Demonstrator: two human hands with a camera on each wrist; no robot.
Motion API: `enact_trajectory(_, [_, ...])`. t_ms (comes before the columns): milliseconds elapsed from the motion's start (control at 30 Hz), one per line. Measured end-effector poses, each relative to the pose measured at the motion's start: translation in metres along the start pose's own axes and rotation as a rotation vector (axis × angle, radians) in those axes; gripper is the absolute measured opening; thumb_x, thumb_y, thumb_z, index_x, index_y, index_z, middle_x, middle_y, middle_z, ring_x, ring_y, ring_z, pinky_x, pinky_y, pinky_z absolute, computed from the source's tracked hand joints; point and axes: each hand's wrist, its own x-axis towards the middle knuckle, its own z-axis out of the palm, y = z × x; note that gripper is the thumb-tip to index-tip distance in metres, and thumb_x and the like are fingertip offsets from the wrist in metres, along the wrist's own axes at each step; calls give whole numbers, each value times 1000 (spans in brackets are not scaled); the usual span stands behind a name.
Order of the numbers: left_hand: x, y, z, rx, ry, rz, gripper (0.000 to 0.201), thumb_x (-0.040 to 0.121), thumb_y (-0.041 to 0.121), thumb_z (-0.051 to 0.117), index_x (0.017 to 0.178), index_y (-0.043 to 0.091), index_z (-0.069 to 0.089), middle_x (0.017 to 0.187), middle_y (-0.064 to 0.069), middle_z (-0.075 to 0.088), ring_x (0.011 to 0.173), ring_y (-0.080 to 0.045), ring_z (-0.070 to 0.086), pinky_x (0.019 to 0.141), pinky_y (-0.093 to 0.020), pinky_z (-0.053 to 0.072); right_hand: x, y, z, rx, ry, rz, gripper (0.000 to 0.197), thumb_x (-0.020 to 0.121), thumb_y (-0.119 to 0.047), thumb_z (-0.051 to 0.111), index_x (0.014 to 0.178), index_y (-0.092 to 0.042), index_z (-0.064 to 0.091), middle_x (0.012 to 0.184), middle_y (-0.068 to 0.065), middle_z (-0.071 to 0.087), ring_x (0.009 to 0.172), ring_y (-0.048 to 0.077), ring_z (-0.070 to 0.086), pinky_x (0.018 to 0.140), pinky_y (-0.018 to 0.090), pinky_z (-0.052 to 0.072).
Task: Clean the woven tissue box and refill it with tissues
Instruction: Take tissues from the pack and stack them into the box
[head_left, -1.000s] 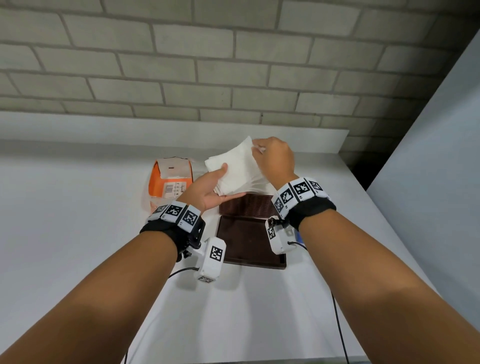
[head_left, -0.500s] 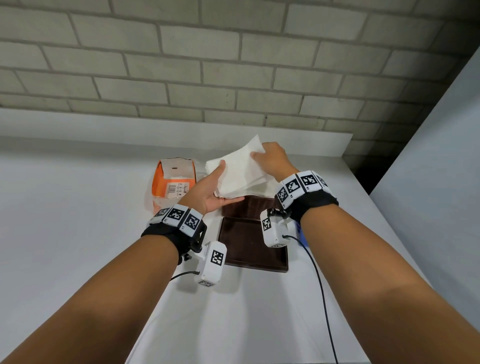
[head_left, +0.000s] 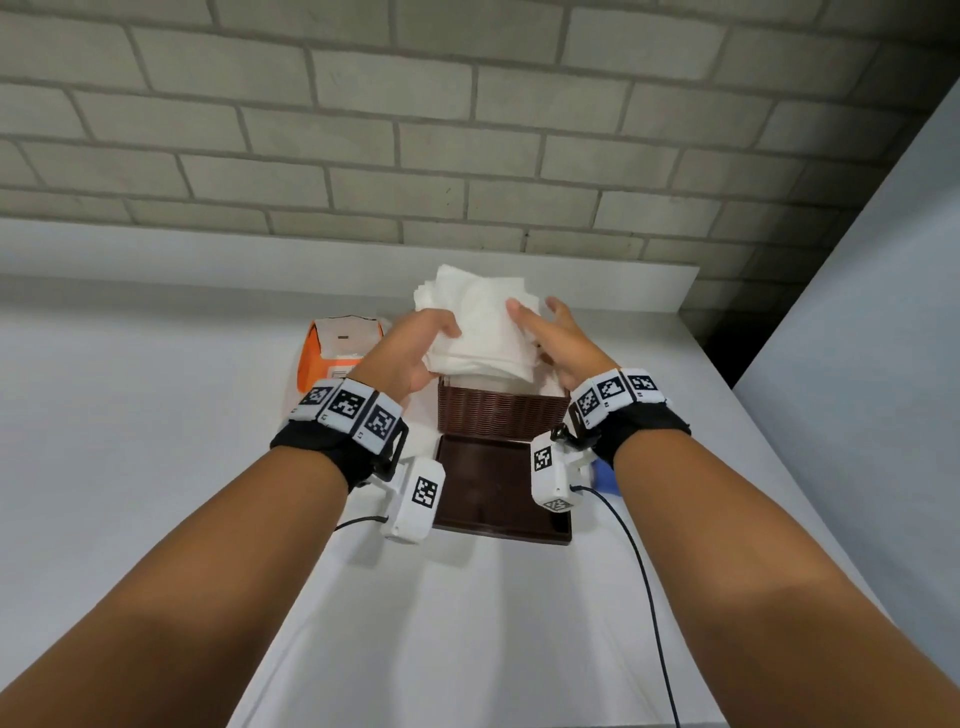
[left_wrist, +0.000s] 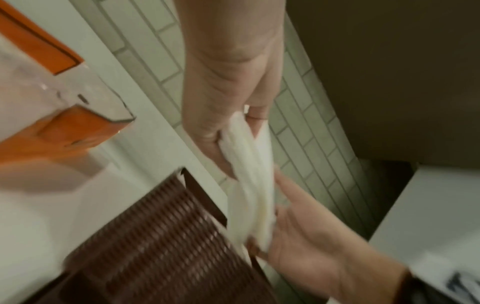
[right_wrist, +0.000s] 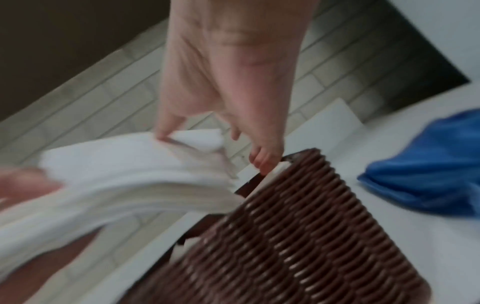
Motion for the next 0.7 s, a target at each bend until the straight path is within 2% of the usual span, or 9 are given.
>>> enact_trajectory(33, [-1, 6, -1, -7, -39, 9, 35, 81, -5, 42, 110, 6, 57, 100, -9, 63, 87, -26, 63, 64, -30, 55, -1, 1, -5, 124, -56, 24, 95, 73, -52, 72, 147, -22, 21, 141, 1, 49, 121, 21, 55, 105, 45, 44])
enact_trajectory(100, [-2, 14, -4, -36, -80, 10, 26, 80, -5, 36, 92, 7, 57, 92, -7, 63, 83, -25, 62, 64, -28, 55, -7, 1, -12, 231, -172, 52, 75, 79, -45, 70, 141, -17, 38, 132, 5, 60, 109, 20, 62, 94, 44, 53])
enact_trajectory(200, [-3, 18, -4, -20, -87, -12, 32, 76, -8, 31, 96, 5, 53, 97, -9, 60, 89, -28, 61, 65, -30, 56, -12, -3, -11, 275, -265, 46, 34, 91, -17, 59, 124, -10, 54, 103, 3, 72, 89, 16, 70, 72, 31, 61])
enact_trajectory(267, [-4, 17, -2, -47, -69, -12, 31, 79, -10, 29, 93, 4, 53, 94, -9, 60, 85, -27, 61, 60, -28, 59, -14, -8, -9, 309, -246, -3, 29, 91, -2, 55, 120, -6, 56, 84, -2, 76, 75, 11, 73, 65, 24, 61])
enact_trajectory(300, [-3, 16, -2, -125, -53, -5, 29, 82, -10, 30, 91, 4, 54, 92, -9, 61, 84, -27, 61, 63, -28, 59, -16, -11, -9, 337, -237, -35, 29, 91, 0, 55, 119, -7, 55, 83, -3, 76, 75, 11, 73, 67, 24, 61])
enact_trajectory(400, [0, 7, 1, -573, -38, 34, 15, 89, -3, 47, 98, 2, 58, 115, -13, 64, 98, -27, 63, 89, -34, 53, -18, -16, -4, 429, -192, -137, 26, 90, 2, 56, 111, -12, 56, 99, 1, 69, 90, 17, 67, 74, 30, 60])
enact_trajectory(467, [2, -1, 6, -770, -58, 45, 24, 89, 11, 59, 110, 2, 55, 127, -14, 58, 109, -29, 60, 97, -41, 50, -22, -19, 4, 456, -180, -223, 28, 88, 5, 56, 105, -18, 56, 103, 2, 66, 94, 18, 65, 75, 32, 59])
enact_trajectory(600, [4, -7, 18, -748, -176, 89, 64, 84, 51, 59, 133, 11, 50, 130, -15, 58, 120, -33, 56, 101, -52, 44, -33, -19, 24, 413, -106, -345, 41, 81, -4, 69, 113, -19, 50, 108, 3, 63, 100, 20, 62, 89, 41, 54])
enact_trajectory(700, [5, -9, 25, -748, -255, 112, 71, 82, 65, 51, 133, 15, 53, 133, -17, 58, 122, -35, 54, 102, -54, 43, -41, -14, 34, 268, 177, -468, 76, 79, -22, 74, 139, -29, 29, 125, 4, 54, 110, 16, 59, 93, 31, 53])
